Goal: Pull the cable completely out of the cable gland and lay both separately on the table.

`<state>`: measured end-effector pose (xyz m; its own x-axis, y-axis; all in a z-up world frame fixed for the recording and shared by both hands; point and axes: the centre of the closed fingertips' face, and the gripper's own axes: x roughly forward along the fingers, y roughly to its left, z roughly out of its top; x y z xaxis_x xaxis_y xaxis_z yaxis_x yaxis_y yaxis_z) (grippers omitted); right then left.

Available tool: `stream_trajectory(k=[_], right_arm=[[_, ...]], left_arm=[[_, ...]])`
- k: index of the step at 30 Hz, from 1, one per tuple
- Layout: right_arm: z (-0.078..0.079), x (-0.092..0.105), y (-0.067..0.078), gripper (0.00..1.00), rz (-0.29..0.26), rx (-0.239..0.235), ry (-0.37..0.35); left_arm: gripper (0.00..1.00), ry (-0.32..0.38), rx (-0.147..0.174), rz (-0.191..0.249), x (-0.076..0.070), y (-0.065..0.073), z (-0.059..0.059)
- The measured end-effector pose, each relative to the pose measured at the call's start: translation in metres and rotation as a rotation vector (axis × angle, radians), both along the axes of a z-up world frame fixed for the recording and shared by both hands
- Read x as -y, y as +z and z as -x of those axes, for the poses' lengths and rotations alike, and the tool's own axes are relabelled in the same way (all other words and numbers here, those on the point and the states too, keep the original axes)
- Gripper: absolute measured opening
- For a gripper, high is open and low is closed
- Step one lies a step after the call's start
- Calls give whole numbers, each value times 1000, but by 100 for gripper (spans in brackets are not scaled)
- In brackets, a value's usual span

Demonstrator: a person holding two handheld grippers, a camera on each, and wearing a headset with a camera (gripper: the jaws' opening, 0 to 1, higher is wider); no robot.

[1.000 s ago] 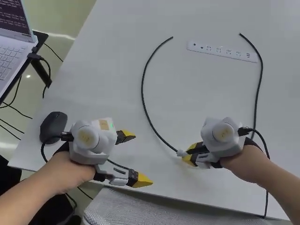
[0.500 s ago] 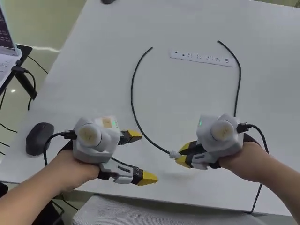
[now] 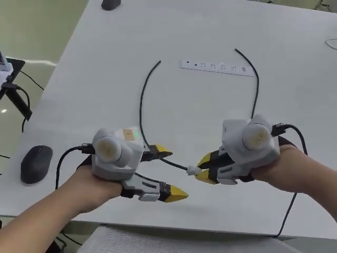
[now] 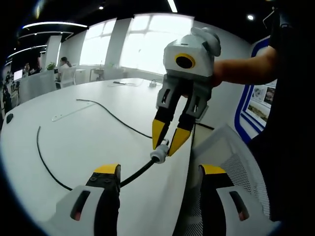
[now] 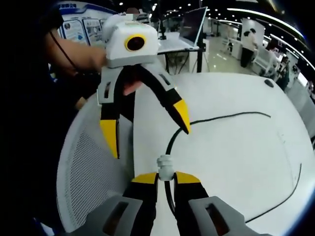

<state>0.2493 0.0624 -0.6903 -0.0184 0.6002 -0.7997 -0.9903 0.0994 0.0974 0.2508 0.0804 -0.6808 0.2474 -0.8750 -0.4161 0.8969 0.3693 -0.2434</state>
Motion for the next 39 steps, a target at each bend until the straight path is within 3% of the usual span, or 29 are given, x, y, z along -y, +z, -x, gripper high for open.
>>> stream_trajectory(k=[6, 16, 24, 26, 29, 33, 39], right_arm=[[5, -4, 11, 6, -15, 53, 63], [12, -3, 17, 6, -12, 146, 153], [10, -3, 23, 6, -33, 173, 163], [10, -3, 23, 7, -33, 180, 169], [10, -1, 22, 7, -23, 187, 182], [10, 1, 22, 7, -24, 200, 192], [8, 0, 23, 7, -33, 221, 202]], left_arm=[[54, -25, 12, 50, 8, 8, -1], [43, -65, -13, 72, 14, 8, 2], [35, -74, -15, 99, 20, 15, 2], [33, -80, -28, 102, 22, 15, 3], [27, -94, -5, 99, 24, 16, 4], [22, -98, -19, 102, 25, 16, 4], [16, -100, -2, 103, 25, 19, 1]])
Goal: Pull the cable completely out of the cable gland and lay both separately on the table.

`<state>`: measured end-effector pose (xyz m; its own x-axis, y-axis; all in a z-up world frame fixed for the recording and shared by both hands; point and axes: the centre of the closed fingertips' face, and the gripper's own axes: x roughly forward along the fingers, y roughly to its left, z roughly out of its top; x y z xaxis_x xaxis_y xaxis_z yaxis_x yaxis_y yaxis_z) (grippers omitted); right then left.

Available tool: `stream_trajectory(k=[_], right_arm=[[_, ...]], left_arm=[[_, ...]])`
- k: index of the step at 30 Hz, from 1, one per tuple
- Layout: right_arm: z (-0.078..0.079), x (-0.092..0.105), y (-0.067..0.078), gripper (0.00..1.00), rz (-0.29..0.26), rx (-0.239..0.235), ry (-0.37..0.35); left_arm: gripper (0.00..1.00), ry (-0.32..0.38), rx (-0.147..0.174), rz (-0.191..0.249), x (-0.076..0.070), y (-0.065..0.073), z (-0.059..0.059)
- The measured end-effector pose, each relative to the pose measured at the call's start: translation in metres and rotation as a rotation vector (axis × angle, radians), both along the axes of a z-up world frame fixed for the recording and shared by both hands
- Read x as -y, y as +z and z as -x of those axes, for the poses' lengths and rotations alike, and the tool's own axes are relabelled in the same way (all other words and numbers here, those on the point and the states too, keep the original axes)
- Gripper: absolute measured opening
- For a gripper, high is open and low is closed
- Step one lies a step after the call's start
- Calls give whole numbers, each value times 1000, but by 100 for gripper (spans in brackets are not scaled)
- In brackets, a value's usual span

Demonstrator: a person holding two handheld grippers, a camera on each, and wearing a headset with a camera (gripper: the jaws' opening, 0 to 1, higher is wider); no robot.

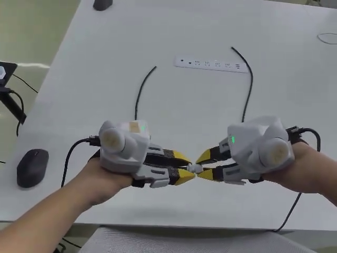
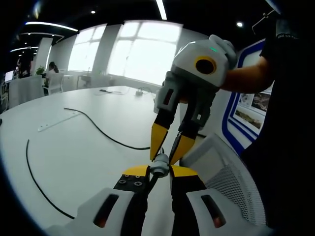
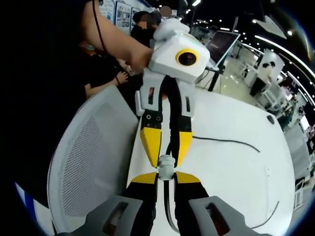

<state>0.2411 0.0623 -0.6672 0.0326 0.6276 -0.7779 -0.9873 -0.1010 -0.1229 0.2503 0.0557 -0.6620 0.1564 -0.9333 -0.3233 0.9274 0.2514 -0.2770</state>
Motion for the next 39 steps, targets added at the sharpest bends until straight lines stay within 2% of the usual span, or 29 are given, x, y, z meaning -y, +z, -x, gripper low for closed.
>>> stream_trajectory(k=[5, 8, 10, 18, 20, 28, 34, 39], right_arm=[[-1, 0, 2, 7, -8, 10, 0], [-1, -1, 3, 7, -18, -1, -11], [-2, 0, 3, 7, -20, -7, -13], [-2, 1, 3, 7, -23, -25, -16], [-2, 0, 4, 7, -37, -48, -36], [-3, 1, 6, 7, -58, -73, -50], [-3, 1, 5, 7, -62, -61, -38], [-1, 1, 2, 8, -72, -53, -33]], left_arm=[[16, -2, 2, 10, 0, 2, -1], [16, -9, -2, 9, -1, 1, -1], [16, -14, 10, 6, 0, 1, -1], [16, -28, 19, 2, 1, 0, 0], [16, -31, 23, 3, 1, 0, 0], [16, -35, 28, 15, 1, 3, -1], [15, -33, 41, 13, 1, 3, -2], [15, -29, 15, -7, 1, 0, 0]])
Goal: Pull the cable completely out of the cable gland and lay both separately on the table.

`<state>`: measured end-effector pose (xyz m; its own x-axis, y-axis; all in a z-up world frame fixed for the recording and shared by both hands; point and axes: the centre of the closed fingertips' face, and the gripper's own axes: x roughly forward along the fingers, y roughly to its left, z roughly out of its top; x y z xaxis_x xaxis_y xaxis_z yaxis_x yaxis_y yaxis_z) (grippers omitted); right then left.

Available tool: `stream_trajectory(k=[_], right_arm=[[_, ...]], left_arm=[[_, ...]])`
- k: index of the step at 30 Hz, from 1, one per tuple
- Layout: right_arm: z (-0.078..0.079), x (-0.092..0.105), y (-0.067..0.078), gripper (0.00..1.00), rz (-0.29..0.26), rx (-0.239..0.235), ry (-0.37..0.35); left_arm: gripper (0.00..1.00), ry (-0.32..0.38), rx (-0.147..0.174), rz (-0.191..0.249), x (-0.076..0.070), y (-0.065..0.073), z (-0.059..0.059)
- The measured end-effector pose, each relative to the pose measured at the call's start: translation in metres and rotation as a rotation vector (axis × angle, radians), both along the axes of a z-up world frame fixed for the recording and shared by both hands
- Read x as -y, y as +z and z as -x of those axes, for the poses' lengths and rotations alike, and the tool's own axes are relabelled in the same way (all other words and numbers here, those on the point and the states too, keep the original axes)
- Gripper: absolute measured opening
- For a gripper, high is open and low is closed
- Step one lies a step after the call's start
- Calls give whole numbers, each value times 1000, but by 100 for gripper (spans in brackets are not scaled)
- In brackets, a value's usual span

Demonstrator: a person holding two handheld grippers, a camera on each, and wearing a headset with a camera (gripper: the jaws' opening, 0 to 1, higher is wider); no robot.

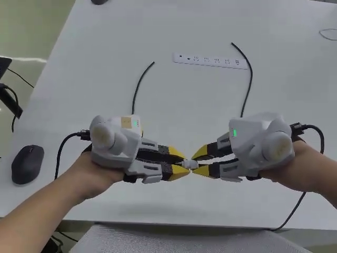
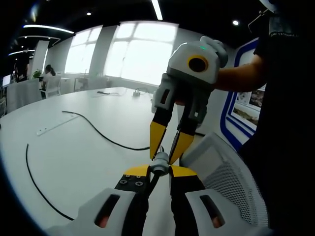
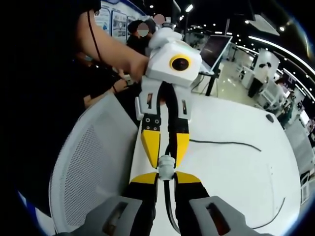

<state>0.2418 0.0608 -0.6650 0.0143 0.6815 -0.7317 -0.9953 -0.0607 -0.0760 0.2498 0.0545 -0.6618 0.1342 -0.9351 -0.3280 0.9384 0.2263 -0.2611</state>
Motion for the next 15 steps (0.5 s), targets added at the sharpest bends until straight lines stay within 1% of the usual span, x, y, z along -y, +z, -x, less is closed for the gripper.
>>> stream_trajectory(k=[1, 2, 4, 5, 6, 8, 10, 11, 12, 13, 14, 15], right_arm=[[0, 0, 0, 8, 0, -4, -4], [1, 1, -1, 8, -1, -24, -22], [1, 2, -1, 8, -6, -32, -26], [1, 3, 0, 8, -14, -53, -41], [1, 4, 2, 9, -30, -87, -62], [1, 6, 4, 12, -51, -132, -67], [1, 8, 9, 15, -91, -230, -110], [2, 8, 14, 17, -123, -325, -140], [-2, 10, 16, 18, -136, -350, -152], [-7, 10, 20, 17, -166, -377, -163], [-8, 11, 21, 15, -172, -398, -170], [-14, 12, 26, 13, -201, -472, -203]], left_arm=[[15, -2, -3, -7, 1, -1, 1], [15, -4, -7, -12, 1, -2, 2], [15, -8, 1, -20, 2, -2, 3], [15, -9, 1, -24, 3, -1, 3], [15, -8, 8, -27, 3, -1, 2], [15, -5, 24, -30, 3, 1, 0], [15, -5, 29, -30, 3, 3, -1], [15, 0, 34, -34, 4, 5, -3], [15, 8, 32, -39, 3, 7, -5], [15, 14, 42, -38, 4, 10, -6], [15, 14, 46, -37, 4, 11, -7], [15, 13, 50, -35, 5, 14, -7]])
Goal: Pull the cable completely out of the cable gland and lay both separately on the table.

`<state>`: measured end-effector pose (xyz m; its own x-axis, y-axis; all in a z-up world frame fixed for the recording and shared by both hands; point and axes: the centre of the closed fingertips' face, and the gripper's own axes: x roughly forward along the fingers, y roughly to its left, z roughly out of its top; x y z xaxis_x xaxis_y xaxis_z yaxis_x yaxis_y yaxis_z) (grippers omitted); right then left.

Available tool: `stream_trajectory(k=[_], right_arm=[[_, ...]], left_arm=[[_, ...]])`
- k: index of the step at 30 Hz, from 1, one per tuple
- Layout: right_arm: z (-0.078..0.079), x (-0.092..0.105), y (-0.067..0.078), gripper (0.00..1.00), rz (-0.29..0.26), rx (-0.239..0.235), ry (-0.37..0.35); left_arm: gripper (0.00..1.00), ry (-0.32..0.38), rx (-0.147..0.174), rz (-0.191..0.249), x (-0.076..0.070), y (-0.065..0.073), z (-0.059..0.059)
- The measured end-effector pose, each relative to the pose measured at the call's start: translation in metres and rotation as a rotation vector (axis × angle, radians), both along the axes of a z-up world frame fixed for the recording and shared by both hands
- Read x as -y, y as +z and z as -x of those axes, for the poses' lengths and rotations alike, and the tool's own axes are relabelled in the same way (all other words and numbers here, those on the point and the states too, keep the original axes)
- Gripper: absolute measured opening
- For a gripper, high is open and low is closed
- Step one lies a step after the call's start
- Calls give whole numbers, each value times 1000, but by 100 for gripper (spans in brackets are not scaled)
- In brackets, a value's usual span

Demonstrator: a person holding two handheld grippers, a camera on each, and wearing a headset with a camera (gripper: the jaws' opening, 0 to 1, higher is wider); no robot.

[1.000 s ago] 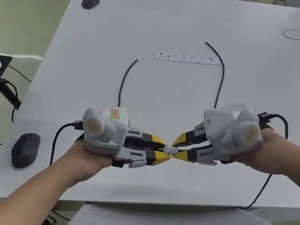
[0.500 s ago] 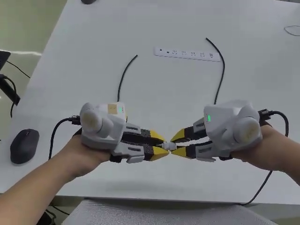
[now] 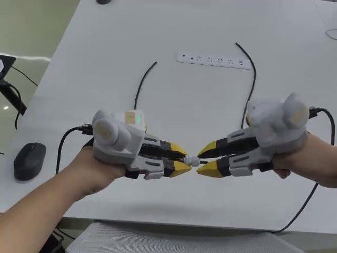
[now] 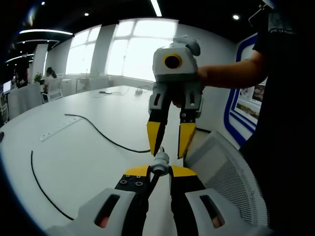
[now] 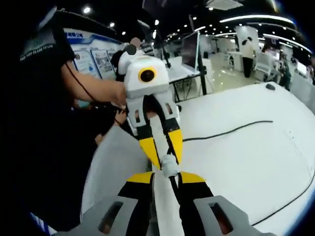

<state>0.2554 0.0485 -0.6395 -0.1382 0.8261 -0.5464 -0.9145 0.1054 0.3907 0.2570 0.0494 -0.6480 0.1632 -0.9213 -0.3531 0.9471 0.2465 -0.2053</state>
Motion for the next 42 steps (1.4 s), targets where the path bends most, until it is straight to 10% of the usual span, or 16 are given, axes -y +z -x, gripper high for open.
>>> stream_trajectory(k=[5, 8, 10, 20, 26, 42], right_arm=[[2, 2, 8, 17, -91, -242, 1], [-8, 3, 4, 14, -113, -263, -14], [1, 2, 12, 13, -148, -412, -6], [9, 0, 1, 9, -147, -430, 49], [6, 3, 3, 9, -171, -522, 15], [10, 6, -1, 7, -131, 52, 164]], left_arm=[[15, 5, 19, -7, 4, 5, -3], [15, 1, 27, -11, 7, 8, 0], [15, 1, 37, -11, 8, 10, 0], [15, 26, 47, -40, 10, 5, -3], [15, 47, 44, -42, 10, 6, -4], [15, 97, -94, -6, 13, -1, -3]])
